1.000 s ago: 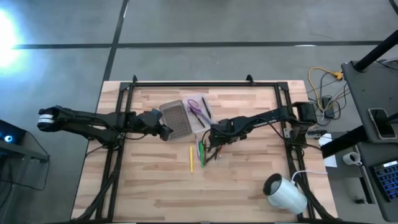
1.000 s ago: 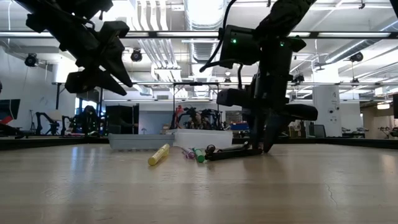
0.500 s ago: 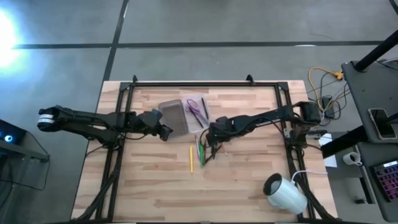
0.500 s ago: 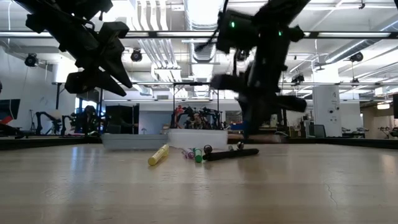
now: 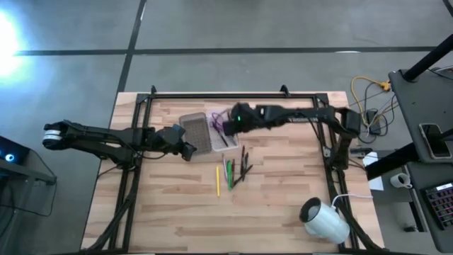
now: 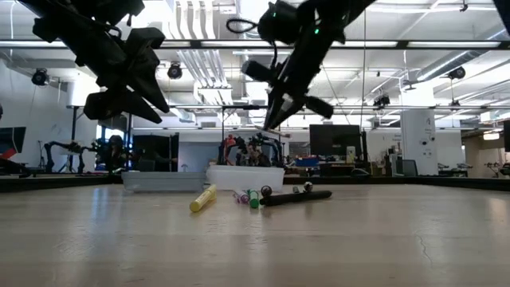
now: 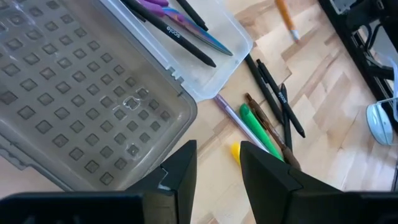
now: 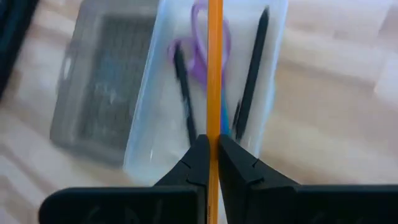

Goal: Pick & place school supplies into a supply box
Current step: Put the orange pencil into the supply box, then put the yellow pen into the supply box

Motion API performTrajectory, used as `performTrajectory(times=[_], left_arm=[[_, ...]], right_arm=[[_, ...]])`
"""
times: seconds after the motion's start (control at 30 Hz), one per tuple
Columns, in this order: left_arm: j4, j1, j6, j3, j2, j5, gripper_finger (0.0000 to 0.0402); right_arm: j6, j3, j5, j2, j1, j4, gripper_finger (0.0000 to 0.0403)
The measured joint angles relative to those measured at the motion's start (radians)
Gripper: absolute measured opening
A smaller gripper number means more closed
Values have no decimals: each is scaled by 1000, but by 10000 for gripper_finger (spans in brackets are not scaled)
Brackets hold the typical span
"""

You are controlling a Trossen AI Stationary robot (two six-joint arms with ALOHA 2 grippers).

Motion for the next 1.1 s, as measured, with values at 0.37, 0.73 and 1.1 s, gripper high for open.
performTrajectory(times=[0.37, 0.73, 1.1], left_arm=[[1, -22, -79, 8, 0, -47, 107], [1, -25, -127, 11, 0, -59, 107], [5, -37, -128, 11, 0, -82, 107]], right_arm=[[-111, 123, -151, 177, -96, -11, 16], [-113, 206, -58, 246, -96, -14, 44], [-171, 205, -42, 229, -70, -66, 137]])
